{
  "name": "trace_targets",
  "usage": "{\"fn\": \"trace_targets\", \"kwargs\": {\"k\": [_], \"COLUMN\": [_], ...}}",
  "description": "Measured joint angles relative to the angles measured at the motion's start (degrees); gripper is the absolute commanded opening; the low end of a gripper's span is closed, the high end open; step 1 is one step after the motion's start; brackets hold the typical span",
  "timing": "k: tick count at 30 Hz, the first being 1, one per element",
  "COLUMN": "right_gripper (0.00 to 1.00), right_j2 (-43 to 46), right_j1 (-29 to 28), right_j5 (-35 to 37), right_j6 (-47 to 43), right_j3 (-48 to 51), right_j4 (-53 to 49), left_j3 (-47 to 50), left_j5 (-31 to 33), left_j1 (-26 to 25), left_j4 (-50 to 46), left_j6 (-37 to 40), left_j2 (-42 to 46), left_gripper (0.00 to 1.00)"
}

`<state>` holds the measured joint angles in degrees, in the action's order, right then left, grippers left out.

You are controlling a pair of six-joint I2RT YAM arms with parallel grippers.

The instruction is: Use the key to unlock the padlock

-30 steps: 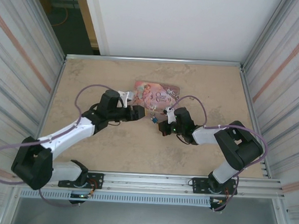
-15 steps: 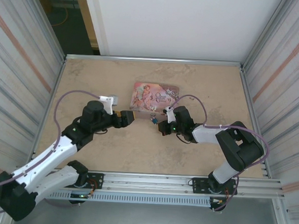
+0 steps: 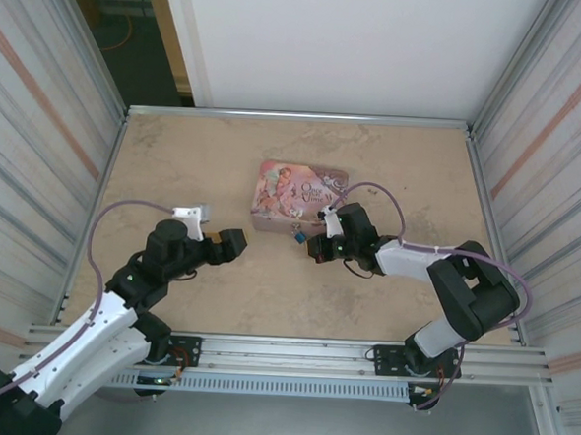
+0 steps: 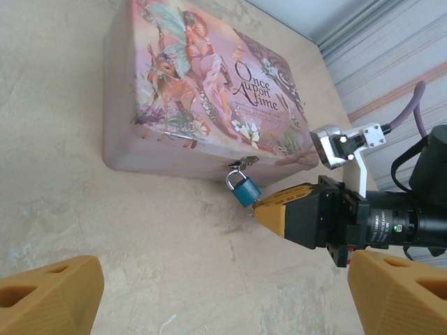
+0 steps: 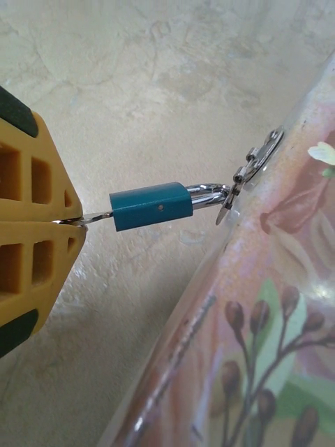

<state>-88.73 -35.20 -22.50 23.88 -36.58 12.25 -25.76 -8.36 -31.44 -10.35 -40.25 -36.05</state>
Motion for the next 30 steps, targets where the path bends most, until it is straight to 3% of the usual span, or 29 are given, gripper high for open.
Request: {"fn": "trace_targets", "kwargs": {"k": [12,23,30], "right_gripper": [0.00,0.00,0.00], "right_j2": [2.4,3.3,3.3], "right_j1": [0.0,0.0,0.1], "right_j5": [-3.7,-5.1,-5.9], "right_j6": [4.8,9.1,12.2], "right_j3": [-0.1,-0.6,-1.0], "right_j4": [-4.9,-6.6,-7.2], "left_j3": [7.5,10.7,10.7], "left_j5": [-8.2,-20.5,-24.3], "left_j1": [2.6,5.5,5.5], "left_j4": [11.7,31.8,44.1], "left_j6": [-11.8,-22.9,-26.7], "left_j2": [-1.9,-18.3,-27.7], "left_gripper": [0.87,0.76,0.72]}}
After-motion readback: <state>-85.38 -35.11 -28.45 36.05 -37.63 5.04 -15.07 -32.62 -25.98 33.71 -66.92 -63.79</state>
